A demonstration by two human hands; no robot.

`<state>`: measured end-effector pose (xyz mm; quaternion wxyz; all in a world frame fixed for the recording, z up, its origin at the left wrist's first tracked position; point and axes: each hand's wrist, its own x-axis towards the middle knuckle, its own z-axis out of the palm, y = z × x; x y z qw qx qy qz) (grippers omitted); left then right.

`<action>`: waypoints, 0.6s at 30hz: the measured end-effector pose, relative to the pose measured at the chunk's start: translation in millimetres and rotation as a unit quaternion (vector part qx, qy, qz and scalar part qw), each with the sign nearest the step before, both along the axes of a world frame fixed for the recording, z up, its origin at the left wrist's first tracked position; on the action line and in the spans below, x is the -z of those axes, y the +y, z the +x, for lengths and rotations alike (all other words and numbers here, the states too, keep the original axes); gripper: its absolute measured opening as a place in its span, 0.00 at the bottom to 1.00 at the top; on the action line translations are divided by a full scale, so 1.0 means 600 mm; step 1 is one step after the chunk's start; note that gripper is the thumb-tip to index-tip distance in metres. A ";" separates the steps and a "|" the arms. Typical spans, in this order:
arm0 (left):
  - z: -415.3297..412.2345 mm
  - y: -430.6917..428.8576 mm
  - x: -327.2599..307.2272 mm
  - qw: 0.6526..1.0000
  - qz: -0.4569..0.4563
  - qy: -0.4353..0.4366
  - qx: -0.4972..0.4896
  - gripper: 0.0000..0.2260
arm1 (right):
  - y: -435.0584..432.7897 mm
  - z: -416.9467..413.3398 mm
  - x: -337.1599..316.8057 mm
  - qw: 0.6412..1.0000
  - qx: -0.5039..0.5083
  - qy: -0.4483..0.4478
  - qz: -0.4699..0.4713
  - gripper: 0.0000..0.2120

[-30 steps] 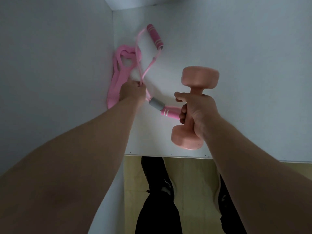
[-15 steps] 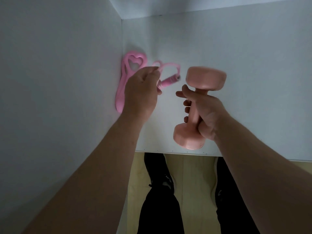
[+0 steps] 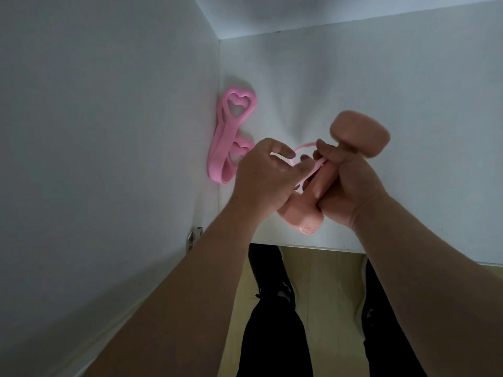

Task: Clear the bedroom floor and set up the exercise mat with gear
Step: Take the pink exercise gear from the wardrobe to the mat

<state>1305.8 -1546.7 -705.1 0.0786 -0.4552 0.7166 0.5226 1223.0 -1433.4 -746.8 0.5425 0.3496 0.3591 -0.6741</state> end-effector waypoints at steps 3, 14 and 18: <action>0.005 -0.038 0.036 0.987 -0.123 -0.068 -0.082 0.12 | -0.002 0.005 0.005 0.999 0.015 0.022 0.028 0.05; 0.025 -0.143 0.192 0.791 -0.384 -0.391 0.272 0.14 | -0.004 0.020 0.009 0.995 -0.072 0.056 0.030 0.03; 0.032 -0.156 0.208 0.749 -0.424 -0.352 0.369 0.13 | -0.004 0.019 0.022 0.994 -0.074 0.063 0.039 0.04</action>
